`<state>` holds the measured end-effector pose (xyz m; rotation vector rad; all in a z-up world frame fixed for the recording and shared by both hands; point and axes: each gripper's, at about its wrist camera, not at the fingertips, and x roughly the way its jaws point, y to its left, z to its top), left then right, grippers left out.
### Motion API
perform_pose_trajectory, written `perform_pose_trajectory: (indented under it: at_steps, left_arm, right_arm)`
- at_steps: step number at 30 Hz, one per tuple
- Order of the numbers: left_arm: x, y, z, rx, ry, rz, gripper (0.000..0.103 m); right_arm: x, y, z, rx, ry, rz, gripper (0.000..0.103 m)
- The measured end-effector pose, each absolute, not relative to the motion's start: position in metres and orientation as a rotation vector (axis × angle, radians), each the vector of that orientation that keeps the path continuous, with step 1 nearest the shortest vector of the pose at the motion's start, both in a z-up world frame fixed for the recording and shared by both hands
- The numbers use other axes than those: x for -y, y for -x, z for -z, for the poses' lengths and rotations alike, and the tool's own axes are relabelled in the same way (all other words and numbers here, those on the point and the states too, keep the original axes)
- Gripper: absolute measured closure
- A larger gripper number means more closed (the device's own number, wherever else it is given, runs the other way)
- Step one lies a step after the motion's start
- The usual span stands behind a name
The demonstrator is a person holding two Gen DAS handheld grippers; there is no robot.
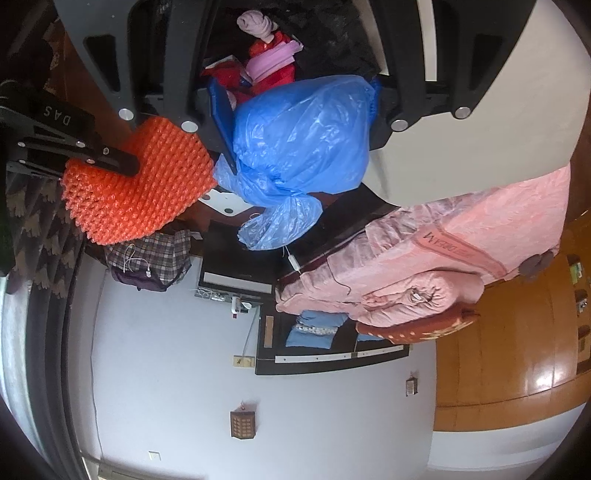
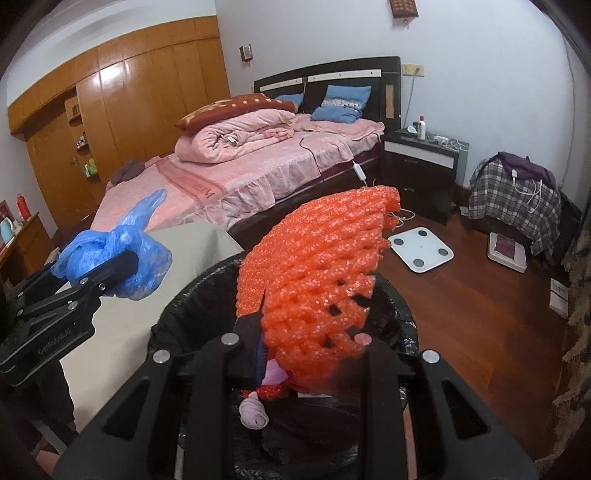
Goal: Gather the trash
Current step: 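Open the left gripper over the bin, then open the right gripper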
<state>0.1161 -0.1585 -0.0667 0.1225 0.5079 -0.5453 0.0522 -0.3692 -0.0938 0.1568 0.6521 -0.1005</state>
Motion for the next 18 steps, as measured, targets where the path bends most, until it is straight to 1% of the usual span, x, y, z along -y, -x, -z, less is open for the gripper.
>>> perform_pose_trajectory:
  at_steps: [5, 8, 10, 12, 14, 15, 16, 17, 18]
  left_arm:
    - [0.170, -0.127, 0.076, -0.522, -0.119, 0.556, 0.047]
    - [0.176, -0.134, 0.081, -0.544, -0.112, 0.573, 0.041]
    - [0.176, -0.138, 0.084, -0.559, -0.109, 0.568, 0.035]
    - [0.176, -0.140, 0.086, -0.563, -0.106, 0.563, 0.032]
    - [0.174, -0.143, 0.087, -0.566, -0.104, 0.556, 0.028]
    - [0.172, -0.144, 0.087, -0.566, -0.105, 0.548, 0.027]
    - [0.170, -0.145, 0.087, -0.567, -0.104, 0.542, 0.026]
    - [0.168, -0.145, 0.087, -0.567, -0.102, 0.536, 0.026]
    - [0.165, -0.146, 0.086, -0.566, -0.099, 0.527, 0.024]
  right_arm:
    - [0.375, -0.060, 0.105, -0.667, -0.161, 0.101, 0.079]
    - [0.377, -0.066, 0.112, -0.683, -0.159, 0.101, 0.075]
    - [0.378, -0.070, 0.120, -0.699, -0.154, 0.102, 0.074]
    - [0.381, -0.076, 0.127, -0.721, -0.145, 0.109, 0.068]
    - [0.382, -0.078, 0.134, -0.735, -0.143, 0.118, 0.057]
    - [0.382, -0.079, 0.138, -0.747, -0.142, 0.123, 0.055]
    - [0.382, -0.079, 0.141, -0.754, -0.144, 0.127, 0.051]
    - [0.383, -0.079, 0.143, -0.757, -0.146, 0.131, 0.044]
    - [0.383, -0.077, 0.144, -0.758, -0.148, 0.139, 0.040]
